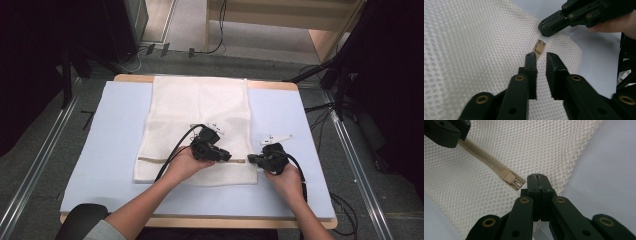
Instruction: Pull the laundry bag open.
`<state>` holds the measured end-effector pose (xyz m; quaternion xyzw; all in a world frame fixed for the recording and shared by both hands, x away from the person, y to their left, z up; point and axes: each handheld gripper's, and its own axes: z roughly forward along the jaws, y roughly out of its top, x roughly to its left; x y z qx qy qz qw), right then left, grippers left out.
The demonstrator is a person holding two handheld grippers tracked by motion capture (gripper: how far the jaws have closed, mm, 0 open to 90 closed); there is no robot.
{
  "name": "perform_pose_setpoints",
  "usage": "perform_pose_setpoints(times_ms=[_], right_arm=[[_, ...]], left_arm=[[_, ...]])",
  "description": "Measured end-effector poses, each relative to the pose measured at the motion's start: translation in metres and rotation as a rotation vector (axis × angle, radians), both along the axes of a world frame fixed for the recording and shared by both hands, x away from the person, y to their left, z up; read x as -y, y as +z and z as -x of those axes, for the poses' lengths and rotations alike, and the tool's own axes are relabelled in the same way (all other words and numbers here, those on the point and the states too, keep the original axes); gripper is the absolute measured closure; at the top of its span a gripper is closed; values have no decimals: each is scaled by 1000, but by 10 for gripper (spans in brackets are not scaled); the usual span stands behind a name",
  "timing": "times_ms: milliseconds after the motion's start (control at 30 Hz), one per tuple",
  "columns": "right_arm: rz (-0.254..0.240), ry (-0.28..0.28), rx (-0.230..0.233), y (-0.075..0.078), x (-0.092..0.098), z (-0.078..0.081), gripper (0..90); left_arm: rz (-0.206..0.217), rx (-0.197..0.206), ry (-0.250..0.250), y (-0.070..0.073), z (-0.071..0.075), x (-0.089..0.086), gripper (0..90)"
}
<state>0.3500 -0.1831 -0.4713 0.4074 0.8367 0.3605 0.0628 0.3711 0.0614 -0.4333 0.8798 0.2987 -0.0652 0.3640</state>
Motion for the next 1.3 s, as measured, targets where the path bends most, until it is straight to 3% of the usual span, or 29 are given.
perform_pose_setpoints(times_ms=[433, 633, 1300], right_arm=[[2, 2, 9, 0, -1, 1, 900], [12, 11, 16, 0, -1, 1, 900], [0, 4, 10, 0, 0, 0, 900]], left_arm=[[-31, -21, -1, -13, 0, 24, 803], [-35, -62, 24, -25, -2, 29, 789], [-20, -53, 37, -33, -6, 48, 798]])
